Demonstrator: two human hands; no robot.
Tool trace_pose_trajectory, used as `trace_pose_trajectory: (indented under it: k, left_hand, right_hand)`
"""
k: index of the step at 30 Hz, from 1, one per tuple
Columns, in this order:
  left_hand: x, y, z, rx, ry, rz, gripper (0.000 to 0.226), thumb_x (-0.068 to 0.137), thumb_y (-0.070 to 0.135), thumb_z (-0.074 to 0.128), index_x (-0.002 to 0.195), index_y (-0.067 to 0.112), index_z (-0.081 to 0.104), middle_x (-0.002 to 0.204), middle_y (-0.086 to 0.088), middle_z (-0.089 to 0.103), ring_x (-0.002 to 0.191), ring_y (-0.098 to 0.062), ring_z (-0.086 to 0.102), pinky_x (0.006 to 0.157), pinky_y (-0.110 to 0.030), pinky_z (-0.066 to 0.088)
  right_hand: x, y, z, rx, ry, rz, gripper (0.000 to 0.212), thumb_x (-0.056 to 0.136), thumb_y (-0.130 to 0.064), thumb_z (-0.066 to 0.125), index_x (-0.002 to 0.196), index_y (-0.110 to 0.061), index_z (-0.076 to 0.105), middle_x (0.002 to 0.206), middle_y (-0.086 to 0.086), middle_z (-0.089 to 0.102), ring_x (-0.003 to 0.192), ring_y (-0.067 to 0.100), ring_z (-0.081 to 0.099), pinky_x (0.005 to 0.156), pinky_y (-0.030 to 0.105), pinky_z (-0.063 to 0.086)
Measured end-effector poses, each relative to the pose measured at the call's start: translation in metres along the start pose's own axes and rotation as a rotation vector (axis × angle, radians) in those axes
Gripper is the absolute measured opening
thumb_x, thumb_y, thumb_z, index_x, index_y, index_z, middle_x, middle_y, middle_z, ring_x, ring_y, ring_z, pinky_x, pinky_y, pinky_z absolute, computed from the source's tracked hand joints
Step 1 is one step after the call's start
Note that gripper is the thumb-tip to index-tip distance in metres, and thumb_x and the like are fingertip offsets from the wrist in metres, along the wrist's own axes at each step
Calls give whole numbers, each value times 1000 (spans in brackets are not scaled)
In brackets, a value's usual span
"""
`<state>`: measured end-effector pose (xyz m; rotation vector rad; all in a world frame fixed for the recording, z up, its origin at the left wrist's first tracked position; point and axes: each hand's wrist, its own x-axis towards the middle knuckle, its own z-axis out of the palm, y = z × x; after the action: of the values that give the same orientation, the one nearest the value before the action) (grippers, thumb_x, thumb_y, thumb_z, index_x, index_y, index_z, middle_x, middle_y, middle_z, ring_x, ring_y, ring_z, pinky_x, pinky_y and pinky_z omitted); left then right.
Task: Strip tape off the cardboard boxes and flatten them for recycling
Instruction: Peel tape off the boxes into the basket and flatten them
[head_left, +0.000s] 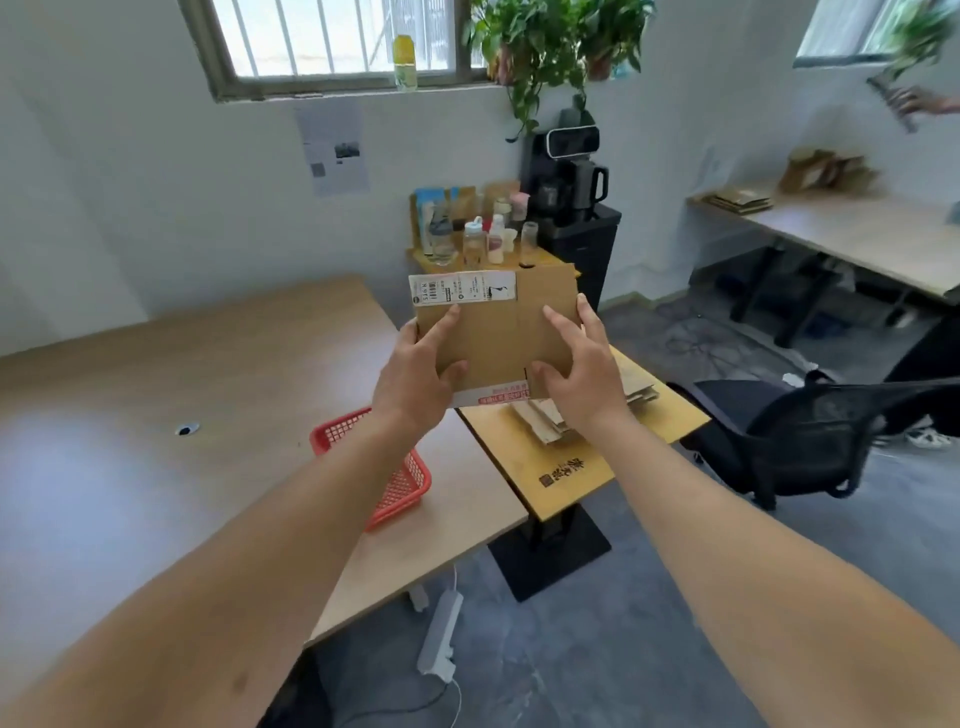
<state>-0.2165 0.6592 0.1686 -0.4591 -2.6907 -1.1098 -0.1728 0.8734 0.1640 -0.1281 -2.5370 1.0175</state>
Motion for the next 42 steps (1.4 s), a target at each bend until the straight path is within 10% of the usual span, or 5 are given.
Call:
trace_pose_trajectory:
  k: [23,42]
  left_hand:
    - [188,37,318,110,-287,-221,75,96,34,67,158,43,26,161,-4,23,144,-31,36,115,-50,41]
    - [256,24,468,248,-276,-761,66,95,38,70,154,35,40,162,-6,30,143,-31,40,118,-40,30]
  right_hand:
    - [178,307,-31,-160,-238,201,72,96,-24,72,157,-36,37,172,-6,3,157,20,16,120,39,32]
    - [321,473,33,-69,-828,187,70,97,-27,71,157,-38,36,172,-7,4,156,19,18,117,31,29]
